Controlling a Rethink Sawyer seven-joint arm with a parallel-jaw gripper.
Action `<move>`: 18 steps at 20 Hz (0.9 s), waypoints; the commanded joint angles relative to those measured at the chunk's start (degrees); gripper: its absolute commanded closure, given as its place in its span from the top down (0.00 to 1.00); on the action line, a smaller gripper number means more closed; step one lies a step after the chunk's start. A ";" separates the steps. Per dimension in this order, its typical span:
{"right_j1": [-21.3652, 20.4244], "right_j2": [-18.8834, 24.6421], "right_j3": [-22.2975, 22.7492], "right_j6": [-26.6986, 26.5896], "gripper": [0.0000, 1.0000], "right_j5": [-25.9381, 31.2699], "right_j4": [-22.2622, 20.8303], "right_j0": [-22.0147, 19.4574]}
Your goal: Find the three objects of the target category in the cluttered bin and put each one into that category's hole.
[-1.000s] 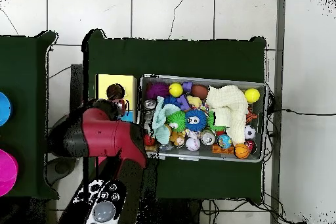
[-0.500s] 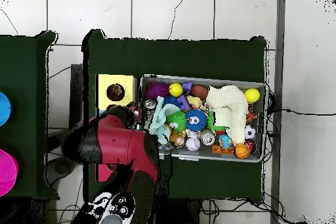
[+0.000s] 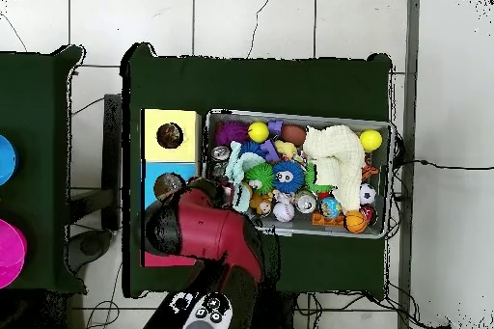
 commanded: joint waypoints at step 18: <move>9.74 -0.22 9.32 10.01 1.00 -37.03 -8.30 -7.35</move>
